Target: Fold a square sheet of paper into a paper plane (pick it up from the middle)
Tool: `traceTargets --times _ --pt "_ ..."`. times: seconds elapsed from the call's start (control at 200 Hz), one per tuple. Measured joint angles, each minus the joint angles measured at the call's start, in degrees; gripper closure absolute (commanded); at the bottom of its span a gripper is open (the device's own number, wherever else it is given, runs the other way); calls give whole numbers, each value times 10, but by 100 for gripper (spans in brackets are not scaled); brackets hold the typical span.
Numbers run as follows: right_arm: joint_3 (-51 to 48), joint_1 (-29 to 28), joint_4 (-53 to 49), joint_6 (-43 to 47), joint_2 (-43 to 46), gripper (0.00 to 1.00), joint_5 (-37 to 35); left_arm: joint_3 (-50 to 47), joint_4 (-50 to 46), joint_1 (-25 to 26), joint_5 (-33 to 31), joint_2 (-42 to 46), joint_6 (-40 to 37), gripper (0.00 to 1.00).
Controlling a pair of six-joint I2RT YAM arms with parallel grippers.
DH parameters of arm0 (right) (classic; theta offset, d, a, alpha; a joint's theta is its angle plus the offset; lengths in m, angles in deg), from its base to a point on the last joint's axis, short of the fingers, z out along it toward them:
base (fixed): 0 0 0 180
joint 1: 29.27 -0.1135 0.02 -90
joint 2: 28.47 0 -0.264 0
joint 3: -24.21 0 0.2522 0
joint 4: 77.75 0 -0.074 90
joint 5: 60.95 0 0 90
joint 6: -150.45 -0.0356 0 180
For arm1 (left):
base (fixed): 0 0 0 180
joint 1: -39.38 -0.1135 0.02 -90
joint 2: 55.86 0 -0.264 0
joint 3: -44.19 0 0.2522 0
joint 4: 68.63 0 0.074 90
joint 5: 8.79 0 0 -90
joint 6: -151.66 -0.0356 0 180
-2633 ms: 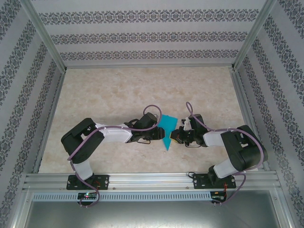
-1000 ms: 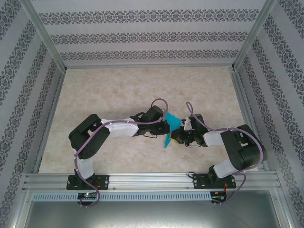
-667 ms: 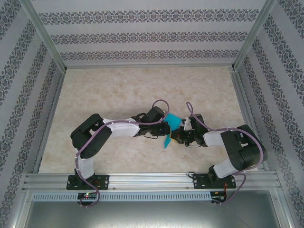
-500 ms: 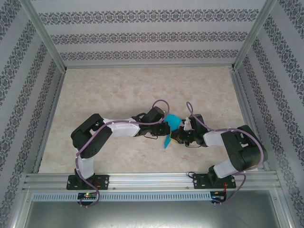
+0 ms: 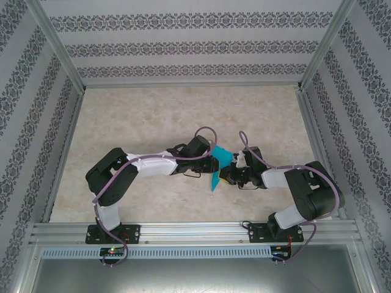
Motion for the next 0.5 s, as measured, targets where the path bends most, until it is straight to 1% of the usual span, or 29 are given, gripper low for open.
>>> traceTargets --times 0.105,0.225,0.335,0.505 --pt "0 1 0 1 0 92 0 0 -4 0 -4 2 -5 71" --pt "0 1 0 2 0 92 0 3 -30 0 -15 1 -15 72" --pt "0 1 0 2 0 92 0 22 -63 6 -30 -9 -29 79" --pt "0 1 0 2 0 93 0 60 -107 19 -56 -22 -52 81"
